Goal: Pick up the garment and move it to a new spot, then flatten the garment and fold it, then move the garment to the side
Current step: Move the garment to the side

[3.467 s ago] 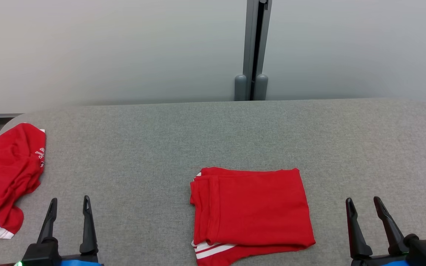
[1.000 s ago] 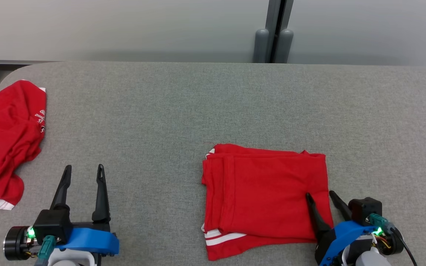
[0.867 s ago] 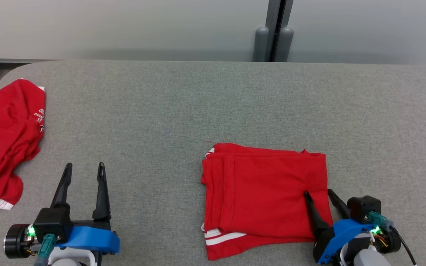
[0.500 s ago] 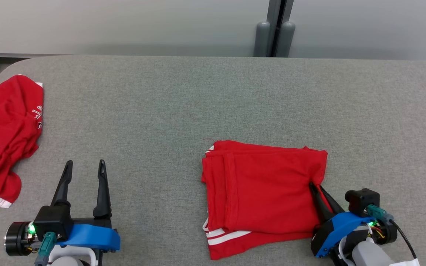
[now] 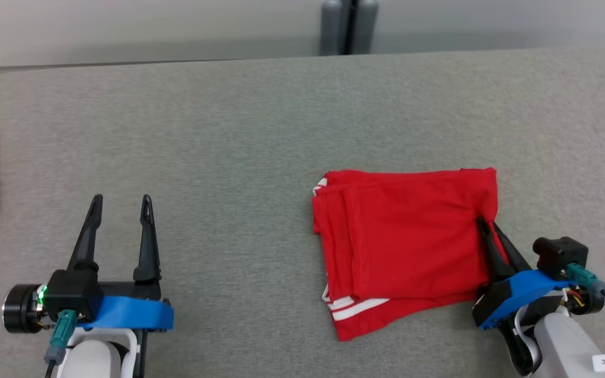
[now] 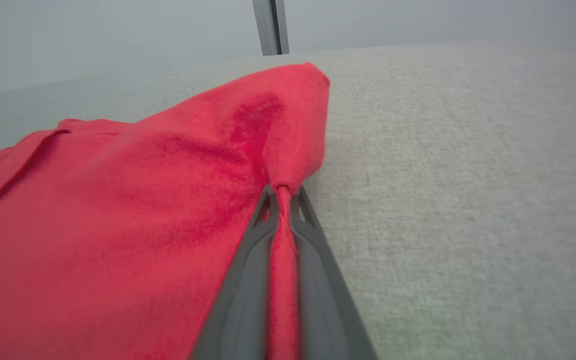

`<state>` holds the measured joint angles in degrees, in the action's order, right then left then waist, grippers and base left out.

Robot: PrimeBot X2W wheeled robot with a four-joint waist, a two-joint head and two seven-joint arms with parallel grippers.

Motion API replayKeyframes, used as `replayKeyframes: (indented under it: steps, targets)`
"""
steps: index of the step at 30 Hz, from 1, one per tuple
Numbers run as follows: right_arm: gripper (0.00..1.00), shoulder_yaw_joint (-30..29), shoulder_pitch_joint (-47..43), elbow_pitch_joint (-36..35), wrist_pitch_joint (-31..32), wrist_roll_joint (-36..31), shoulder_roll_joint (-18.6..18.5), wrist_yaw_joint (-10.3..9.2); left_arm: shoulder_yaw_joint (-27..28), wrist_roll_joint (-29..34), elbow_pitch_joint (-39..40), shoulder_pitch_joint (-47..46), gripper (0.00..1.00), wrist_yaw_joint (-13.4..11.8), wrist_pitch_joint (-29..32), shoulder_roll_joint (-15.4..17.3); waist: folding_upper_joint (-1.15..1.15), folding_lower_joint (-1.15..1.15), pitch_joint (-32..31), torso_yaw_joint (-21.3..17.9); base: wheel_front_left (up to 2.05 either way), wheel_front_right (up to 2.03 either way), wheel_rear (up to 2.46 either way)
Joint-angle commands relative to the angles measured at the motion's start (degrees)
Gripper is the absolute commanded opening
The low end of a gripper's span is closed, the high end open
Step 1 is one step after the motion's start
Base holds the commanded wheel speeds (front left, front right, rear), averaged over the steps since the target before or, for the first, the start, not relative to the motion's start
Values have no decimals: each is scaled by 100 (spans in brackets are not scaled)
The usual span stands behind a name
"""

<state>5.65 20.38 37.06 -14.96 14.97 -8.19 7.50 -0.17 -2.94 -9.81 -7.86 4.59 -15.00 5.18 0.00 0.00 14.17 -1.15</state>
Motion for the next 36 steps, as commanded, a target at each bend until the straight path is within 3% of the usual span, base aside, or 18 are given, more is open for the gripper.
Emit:
replayKeyframes:
  steps: [1, 12, 21, 28, 36]
  targets:
    - [0, -39, 112, -40, -30, -1, -45, -1, 4, 22, 39, -119, 100, 16, -26, 24, 0, 0, 206, -234, 0, 0, 0]
    - [0, -418, 115, -334, -31, 38, 102, -1, 38, 154, 207, -441, 100, 37, -26, 293, 0, 0, 751, -1278, 0, 0, 0]
    - [0, -490, 244, -425, -31, 82, 114, 0, -43, 177, 234, -634, 100, 68, -26, 381, 0, 0, 825, -1423, 0, 0, 0]
    - [0, -122, 1378, -353, -31, -40, -568, -1, -35, 212, 435, -716, 100, 51, -26, 476, 0, 0, 1100, -1305, 0, 0, 0]
    - [0, 326, 2927, 386, 130, -14, -1585, -1, -112, 262, 831, -958, 100, 69, -26, 596, 0, 0, 1695, -1126, 0, 0, 0]
